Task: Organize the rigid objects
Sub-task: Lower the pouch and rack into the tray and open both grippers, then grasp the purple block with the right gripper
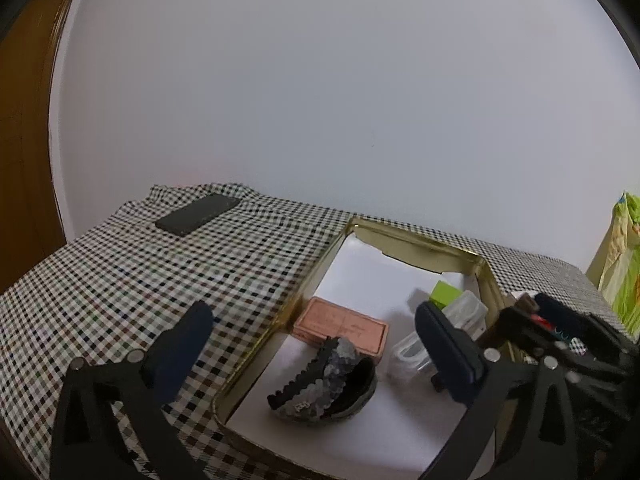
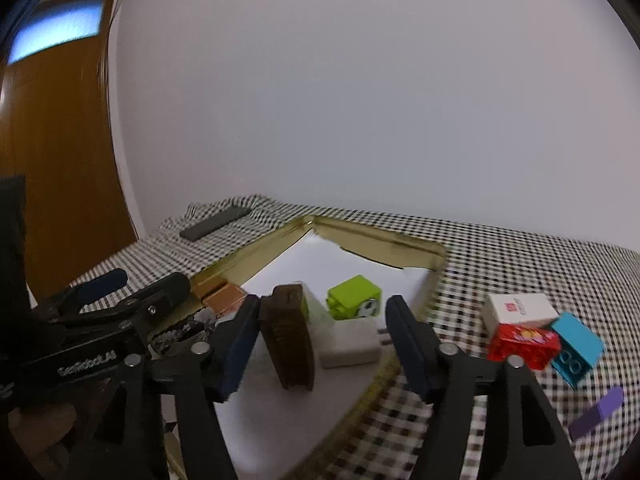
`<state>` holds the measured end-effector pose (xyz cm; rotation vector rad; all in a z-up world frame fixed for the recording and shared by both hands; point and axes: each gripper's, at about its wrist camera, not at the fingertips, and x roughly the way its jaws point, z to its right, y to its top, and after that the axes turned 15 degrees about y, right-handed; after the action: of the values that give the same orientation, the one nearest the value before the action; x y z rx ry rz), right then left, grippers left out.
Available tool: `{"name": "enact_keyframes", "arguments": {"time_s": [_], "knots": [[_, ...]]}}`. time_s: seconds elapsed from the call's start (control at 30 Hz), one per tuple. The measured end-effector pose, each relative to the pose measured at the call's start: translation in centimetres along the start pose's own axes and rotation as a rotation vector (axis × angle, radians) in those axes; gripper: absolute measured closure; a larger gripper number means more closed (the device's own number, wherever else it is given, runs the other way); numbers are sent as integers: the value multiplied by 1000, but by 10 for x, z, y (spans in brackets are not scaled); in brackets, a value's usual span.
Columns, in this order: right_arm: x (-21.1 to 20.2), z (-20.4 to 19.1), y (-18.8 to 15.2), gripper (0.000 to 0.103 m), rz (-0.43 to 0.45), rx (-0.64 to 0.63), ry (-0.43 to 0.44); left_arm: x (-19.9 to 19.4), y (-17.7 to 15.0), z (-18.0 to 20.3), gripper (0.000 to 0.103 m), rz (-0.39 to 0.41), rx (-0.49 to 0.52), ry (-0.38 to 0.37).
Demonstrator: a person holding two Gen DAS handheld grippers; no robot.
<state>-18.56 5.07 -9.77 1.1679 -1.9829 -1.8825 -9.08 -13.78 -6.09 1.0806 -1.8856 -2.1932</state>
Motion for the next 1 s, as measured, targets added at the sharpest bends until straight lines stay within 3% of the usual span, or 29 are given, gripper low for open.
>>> {"name": "enact_keyframes", "arguments": {"time_s": [0.3,0.5,0.87,1.0], "knots": [[-45,17,-10,35,70,68,-23,-2,-2,15,0,4,28,5],[-75,33,-16,35,73,72,-63,-12,-1,36,0,20,65,-35],[-150,102,-31,35,61,130,-364,-53,-10,120,0,27,198,-234],[-153,129,-29,35,22,195,-399,-50,-15,151,0,1,239,-267]]}}
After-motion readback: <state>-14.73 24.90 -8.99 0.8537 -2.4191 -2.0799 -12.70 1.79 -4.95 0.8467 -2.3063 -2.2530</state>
